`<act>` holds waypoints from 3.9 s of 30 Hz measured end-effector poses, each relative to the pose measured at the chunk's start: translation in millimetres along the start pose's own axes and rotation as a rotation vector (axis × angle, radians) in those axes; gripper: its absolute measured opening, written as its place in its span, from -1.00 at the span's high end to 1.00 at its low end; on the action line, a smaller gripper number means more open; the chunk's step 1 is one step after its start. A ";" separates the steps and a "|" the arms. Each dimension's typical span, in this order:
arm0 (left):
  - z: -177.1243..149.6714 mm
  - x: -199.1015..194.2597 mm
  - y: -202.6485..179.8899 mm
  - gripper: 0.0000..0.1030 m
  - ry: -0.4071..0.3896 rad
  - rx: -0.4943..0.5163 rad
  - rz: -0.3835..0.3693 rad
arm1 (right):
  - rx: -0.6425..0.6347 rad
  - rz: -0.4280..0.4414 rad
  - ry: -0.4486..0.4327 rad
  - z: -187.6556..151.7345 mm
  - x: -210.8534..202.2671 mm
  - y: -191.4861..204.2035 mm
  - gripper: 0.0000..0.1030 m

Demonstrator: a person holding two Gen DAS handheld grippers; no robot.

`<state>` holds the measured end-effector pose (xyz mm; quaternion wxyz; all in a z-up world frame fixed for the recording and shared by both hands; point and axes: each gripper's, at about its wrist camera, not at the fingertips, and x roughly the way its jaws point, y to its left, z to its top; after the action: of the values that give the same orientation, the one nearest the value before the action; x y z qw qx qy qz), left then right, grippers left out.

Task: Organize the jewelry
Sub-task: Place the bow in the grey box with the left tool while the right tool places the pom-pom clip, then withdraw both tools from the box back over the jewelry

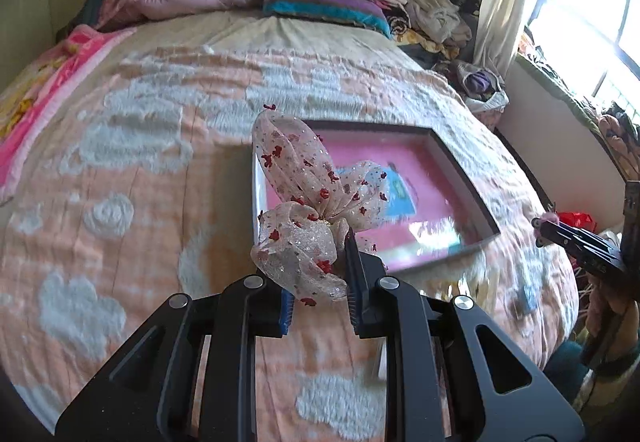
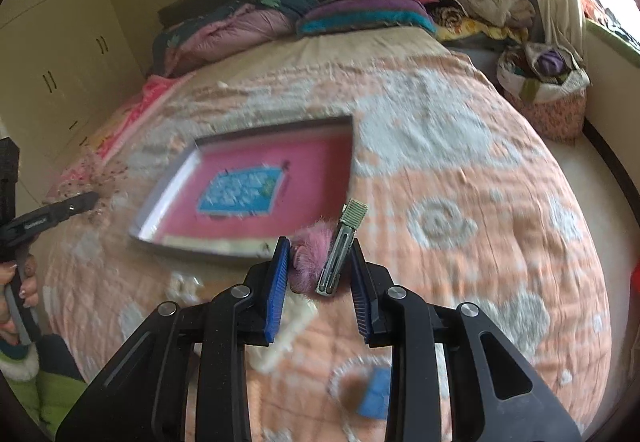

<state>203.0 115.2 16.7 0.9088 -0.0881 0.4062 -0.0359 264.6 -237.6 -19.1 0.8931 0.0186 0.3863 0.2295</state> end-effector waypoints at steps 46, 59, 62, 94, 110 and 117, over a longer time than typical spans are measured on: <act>2.4 53.7 -11.8 -0.82 0.089 0.052 0.123 | -0.022 -0.036 -0.037 34.8 48.9 38.6 -0.68; 7.9 -15.7 -8.0 -0.82 -0.029 0.002 0.129 | 0.028 -0.049 -0.134 35.2 -18.1 18.0 -0.70; 6.9 -30.6 -9.4 -0.82 -0.059 -0.002 0.133 | 0.028 -0.056 -0.149 32.9 -32.1 16.8 -0.70; -68.8 -103.9 -85.0 -0.82 -0.134 0.152 0.080 | -0.092 0.030 -0.229 -24.1 -139.0 59.7 -0.78; -108.2 -91.1 -103.4 -0.82 -0.062 0.213 0.077 | -0.159 0.043 -0.149 -58.4 -129.3 75.9 -0.78; -123.6 -80.4 -103.6 -0.82 -0.011 0.221 0.066 | -0.166 0.043 -0.101 -73.6 -118.7 74.6 -0.78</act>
<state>57.9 8.3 14.3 0.9160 0.0257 0.3973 -0.0501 112.9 -231.9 25.9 0.9047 -0.0355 0.3202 0.2787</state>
